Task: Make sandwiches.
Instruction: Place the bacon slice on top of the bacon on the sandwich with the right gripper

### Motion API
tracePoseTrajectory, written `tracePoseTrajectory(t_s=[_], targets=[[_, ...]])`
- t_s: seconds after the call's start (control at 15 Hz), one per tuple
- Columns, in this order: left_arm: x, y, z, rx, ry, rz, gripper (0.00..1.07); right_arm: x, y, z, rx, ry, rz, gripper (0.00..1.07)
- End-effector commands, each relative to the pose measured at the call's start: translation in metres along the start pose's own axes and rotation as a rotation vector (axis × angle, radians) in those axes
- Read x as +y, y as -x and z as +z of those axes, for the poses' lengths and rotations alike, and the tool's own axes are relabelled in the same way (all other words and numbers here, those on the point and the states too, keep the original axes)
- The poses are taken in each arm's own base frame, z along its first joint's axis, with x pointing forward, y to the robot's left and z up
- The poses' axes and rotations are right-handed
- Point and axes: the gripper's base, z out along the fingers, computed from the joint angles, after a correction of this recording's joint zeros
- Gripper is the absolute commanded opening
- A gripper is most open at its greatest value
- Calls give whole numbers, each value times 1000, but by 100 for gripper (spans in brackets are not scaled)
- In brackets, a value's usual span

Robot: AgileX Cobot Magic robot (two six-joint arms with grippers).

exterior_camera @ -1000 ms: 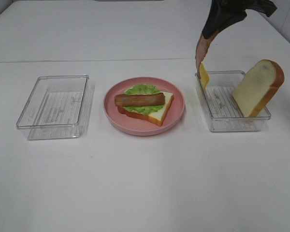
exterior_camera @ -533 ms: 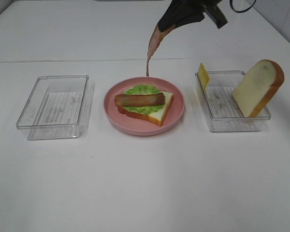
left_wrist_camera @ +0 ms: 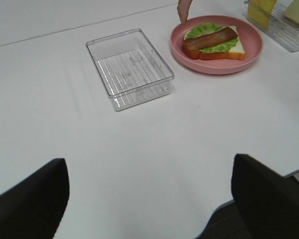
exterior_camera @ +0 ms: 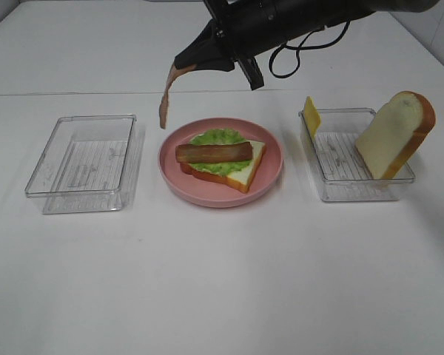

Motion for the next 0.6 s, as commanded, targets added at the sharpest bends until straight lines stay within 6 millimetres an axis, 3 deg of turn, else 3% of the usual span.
tracePoseTrajectory(t_s=[0.07,0.6], targets=[[0,-1,-3,-33,-2,-4,84,-16,1,8,-1,-35,2,0],[0,-1,-3,-33,-2,-4,84,-20,7,12,-65,-23,26,0]])
